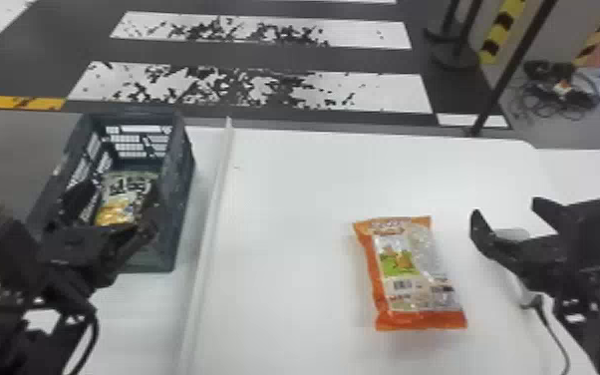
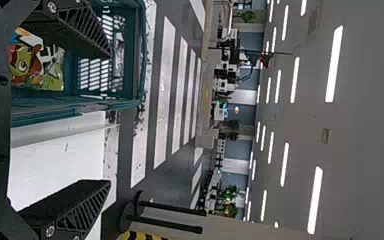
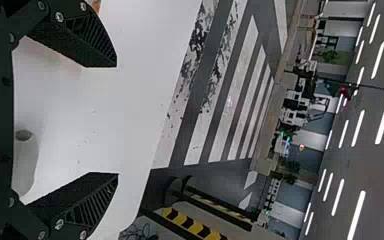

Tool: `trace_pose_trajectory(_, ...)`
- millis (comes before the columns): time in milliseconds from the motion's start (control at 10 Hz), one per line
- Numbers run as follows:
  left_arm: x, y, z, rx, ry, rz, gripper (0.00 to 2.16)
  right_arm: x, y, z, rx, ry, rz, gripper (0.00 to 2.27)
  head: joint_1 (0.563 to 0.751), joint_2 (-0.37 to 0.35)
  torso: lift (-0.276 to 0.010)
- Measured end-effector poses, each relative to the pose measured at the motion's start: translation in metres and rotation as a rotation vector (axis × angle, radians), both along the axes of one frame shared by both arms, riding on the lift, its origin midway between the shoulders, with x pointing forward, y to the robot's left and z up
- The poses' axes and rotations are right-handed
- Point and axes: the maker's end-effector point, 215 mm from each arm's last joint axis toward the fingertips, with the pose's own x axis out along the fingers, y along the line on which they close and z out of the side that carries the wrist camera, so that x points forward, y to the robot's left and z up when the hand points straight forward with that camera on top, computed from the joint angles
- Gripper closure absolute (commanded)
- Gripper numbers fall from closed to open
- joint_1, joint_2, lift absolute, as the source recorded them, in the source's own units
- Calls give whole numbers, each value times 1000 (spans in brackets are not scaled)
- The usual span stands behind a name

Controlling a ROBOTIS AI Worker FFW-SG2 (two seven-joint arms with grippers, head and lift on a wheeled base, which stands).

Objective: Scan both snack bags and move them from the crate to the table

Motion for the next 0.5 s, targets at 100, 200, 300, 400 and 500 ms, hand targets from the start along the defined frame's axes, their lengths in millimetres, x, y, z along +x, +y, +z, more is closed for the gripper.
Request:
trace_pose_trajectory(100,0,0,2,-1,-6,0,100,-7,-30,-12,11,15,-39,127,695,-115,-88)
trace_pose_trajectory(200,0,0,3,-3,-11,1,100,-14,-55,-25,20,28,-71,117,695,-154,-88)
trace_pose_trajectory(300,-1,0,2,-4,-12,3,100,-19,-76,-37,22,41,-98,113,695,-188,-88)
trace_pose_trajectory(400,-1,0,1,-7,-11,3,100,-24,-89,-52,29,63,-104,113,695,-208,-88)
trace_pose_trajectory(500,-1,-1,0,-9,-8,2,100,-26,-94,-65,40,79,-100,113,695,-213,-88)
